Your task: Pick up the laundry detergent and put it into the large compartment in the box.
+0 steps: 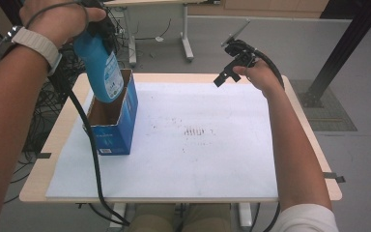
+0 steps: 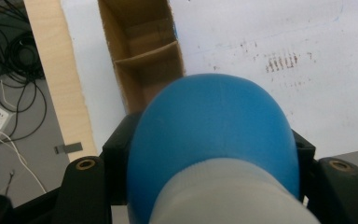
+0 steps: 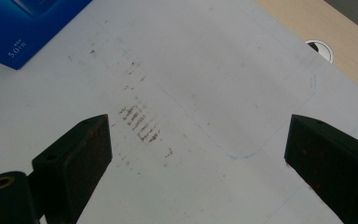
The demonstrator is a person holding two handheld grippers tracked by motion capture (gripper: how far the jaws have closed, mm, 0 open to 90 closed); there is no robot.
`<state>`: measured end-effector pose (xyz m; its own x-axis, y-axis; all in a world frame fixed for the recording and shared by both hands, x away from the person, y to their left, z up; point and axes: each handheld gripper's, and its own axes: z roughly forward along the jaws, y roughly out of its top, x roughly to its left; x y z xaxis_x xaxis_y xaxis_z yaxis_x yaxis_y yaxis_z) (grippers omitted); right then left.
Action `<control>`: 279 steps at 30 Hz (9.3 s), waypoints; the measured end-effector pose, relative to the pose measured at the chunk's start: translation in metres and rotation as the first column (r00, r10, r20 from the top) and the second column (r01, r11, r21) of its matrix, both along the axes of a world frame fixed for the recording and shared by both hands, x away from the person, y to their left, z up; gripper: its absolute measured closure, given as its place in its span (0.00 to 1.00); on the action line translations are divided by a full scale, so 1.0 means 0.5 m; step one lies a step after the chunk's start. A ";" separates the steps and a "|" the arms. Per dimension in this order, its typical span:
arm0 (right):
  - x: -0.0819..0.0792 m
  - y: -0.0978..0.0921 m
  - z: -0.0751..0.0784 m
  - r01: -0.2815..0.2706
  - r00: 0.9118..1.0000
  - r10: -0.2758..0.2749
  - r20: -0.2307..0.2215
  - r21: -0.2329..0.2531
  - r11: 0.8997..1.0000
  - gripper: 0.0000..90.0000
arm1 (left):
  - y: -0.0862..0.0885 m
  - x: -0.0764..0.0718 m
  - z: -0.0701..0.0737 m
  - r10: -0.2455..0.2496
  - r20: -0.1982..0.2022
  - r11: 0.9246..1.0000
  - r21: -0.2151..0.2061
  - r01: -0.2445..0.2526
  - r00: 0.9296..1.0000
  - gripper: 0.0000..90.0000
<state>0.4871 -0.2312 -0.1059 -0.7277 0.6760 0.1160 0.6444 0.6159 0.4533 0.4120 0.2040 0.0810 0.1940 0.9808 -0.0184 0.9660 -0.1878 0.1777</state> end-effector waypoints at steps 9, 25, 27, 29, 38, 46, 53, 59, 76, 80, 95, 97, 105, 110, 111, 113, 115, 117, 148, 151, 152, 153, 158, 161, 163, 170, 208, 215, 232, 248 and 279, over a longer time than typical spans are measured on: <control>0.001 -0.002 0.000 0.004 1.000 -0.004 -0.002 0.001 1.000 0.08 | 0.028 0.008 -0.008 0.043 -0.006 0.999 0.008 -0.043 0.999 0.44; 0.004 -0.004 -0.005 0.005 1.000 -0.005 -0.004 0.001 1.000 0.08 | 0.057 0.024 -0.037 0.099 -0.015 0.995 0.017 -0.098 0.995 0.44; 0.005 -0.004 -0.006 0.007 1.000 -0.007 -0.007 0.001 1.000 0.08 | 0.057 0.026 -0.039 0.099 -0.018 0.995 0.022 -0.099 0.995 0.44; 0.004 -0.004 -0.007 0.008 1.000 -0.008 -0.007 0.003 1.000 0.08 | 0.059 0.026 -0.043 0.107 -0.014 0.994 0.025 -0.107 0.994 0.44; 0.006 -0.006 -0.012 0.011 1.000 -0.011 -0.010 0.005 1.000 0.08 | 0.065 0.029 -0.053 0.115 -0.010 0.993 0.026 -0.115 0.993 0.44; 0.007 -0.005 -0.015 0.006 1.000 -0.006 -0.010 0.006 1.000 0.08 | 0.067 0.033 -0.067 0.117 -0.013 0.993 0.026 -0.116 0.993 0.44; 0.008 -0.003 -0.016 0.005 1.000 -0.005 -0.011 0.007 1.000 0.08 | 0.069 0.034 -0.080 0.121 -0.012 0.992 0.019 -0.121 0.993 0.44; 0.006 -0.003 -0.016 0.005 1.000 -0.005 -0.009 0.010 1.000 0.08 | 0.068 0.035 -0.095 0.119 -0.010 0.993 0.018 -0.118 0.993 0.44; 0.003 -0.007 -0.015 0.008 1.000 -0.008 -0.008 0.013 1.000 0.08 | 0.075 0.035 -0.136 0.126 -0.008 0.992 0.005 -0.126 0.992 0.44; 0.003 -0.007 -0.015 0.009 1.000 -0.008 -0.009 0.012 1.000 0.08 | 0.075 0.035 -0.145 0.125 -0.008 0.992 0.003 -0.125 0.992 0.44; 0.002 -0.013 -0.021 0.010 1.000 -0.010 -0.008 0.017 1.000 0.08 | 0.072 0.041 -0.185 0.118 -0.013 0.993 0.009 -0.118 0.993 0.44; 0.001 -0.014 -0.021 0.014 1.000 -0.014 -0.011 0.018 1.000 0.08 | 0.072 0.043 -0.189 0.116 -0.015 0.993 0.010 -0.116 0.993 0.44; 0.000 -0.018 -0.022 0.017 1.000 -0.017 -0.008 0.018 1.000 0.08 | 0.069 0.047 -0.213 0.113 -0.022 0.994 0.014 -0.112 0.993 0.44; 0.000 -0.023 -0.023 0.024 1.000 -0.023 -0.012 0.020 1.000 0.08 | 0.072 0.051 -0.227 0.114 -0.031 0.994 0.010 -0.113 0.993 0.44; 0.000 -0.023 -0.023 0.024 1.000 -0.023 -0.012 0.020 1.000 0.08 | 0.072 0.052 -0.229 0.113 -0.033 0.994 0.010 -0.113 0.993 0.44; 0.000 -0.024 -0.023 0.025 1.000 -0.024 -0.013 0.019 1.000 0.08 | 0.072 0.053 -0.234 0.113 -0.033 0.994 0.009 -0.112 0.993 0.44; 0.000 -0.024 -0.024 0.024 1.000 -0.024 -0.013 0.019 1.000 0.08 | 0.071 0.054 -0.239 0.110 -0.031 0.994 0.009 -0.110 0.993 0.43; 0.001 -0.023 -0.025 0.025 1.000 -0.025 -0.015 0.019 1.000 0.08 | 0.071 0.057 -0.245 0.108 -0.039 0.994 0.009 -0.108 0.993 0.44; 0.002 -0.020 -0.035 0.026 0.999 -0.025 -0.024 0.016 1.000 0.08 | 0.059 0.061 -0.330 0.090 -0.039 0.996 0.028 -0.089 0.995 0.43; 0.002 -0.021 -0.036 0.025 0.999 -0.025 -0.025 0.017 1.000 0.08 | 0.059 0.062 -0.339 0.091 -0.039 0.996 0.028 -0.090 0.995 0.43; 0.002 -0.020 -0.036 0.026 0.999 -0.025 -0.027 0.015 1.000 0.08 | 0.058 0.062 -0.342 0.092 -0.041 0.995 0.029 -0.091 0.995 0.43; 0.002 -0.021 -0.036 0.024 0.999 -0.024 -0.027 0.014 1.000 0.08 | 0.058 0.063 -0.344 0.090 -0.042 0.996 0.029 -0.089 0.995 0.43; 0.002 -0.021 -0.036 0.027 0.999 -0.026 -0.027 0.015 1.000 0.08 | 0.056 0.061 -0.355 0.086 -0.035 0.996 0.029 -0.085 0.996 0.43; 0.002 -0.021 -0.037 0.027 0.999 -0.026 -0.028 0.015 1.000 0.08 | 0.052 0.062 -0.362 0.083 -0.033 0.996 0.037 -0.082 0.996 0.43; 0.002 -0.020 -0.037 0.027 0.999 -0.027 -0.028 0.014 1.000 0.08 | 0.048 0.062 -0.366 0.079 -0.029 0.996 0.045 -0.078 0.996 0.43; 0.002 -0.018 -0.037 0.027 0.999 -0.027 -0.029 0.012 1.000 0.08 | 0.050 0.062 -0.381 0.075 -0.031 0.997 0.038 -0.074 0.997 0.43; 0.003 -0.030 -0.047 0.039 0.999 -0.039 -0.035 0.020 0.999 0.08 | 0.042 0.076 -0.449 0.055 -0.064 0.997 0.057 -0.052 0.996 0.43; 0.003 -0.030 -0.049 0.037 0.999 -0.036 -0.037 0.015 0.999 0.08 | 0.046 0.078 -0.463 0.057 -0.074 0.997 0.055 -0.053 0.996 0.43; -0.002 -0.033 -0.046 0.046 0.998 -0.045 -0.038 0.016 0.999 0.08 | 0.053 0.076 -0.474 0.056 -0.075 0.998 0.047 -0.053 0.996 0.43; 0.002 -0.035 -0.049 0.043 0.998 -0.042 -0.038 0.017 0.999 0.08 | 0.058 0.077 -0.475 0.057 -0.074 0.998 0.040 -0.054 0.996 0.43; -0.005 -0.040 -0.044 0.047 0.998 -0.047 -0.034 0.015 0.999 0.08 | 0.068 0.073 -0.475 0.061 -0.071 0.998 0.028 -0.059 0.996 0.43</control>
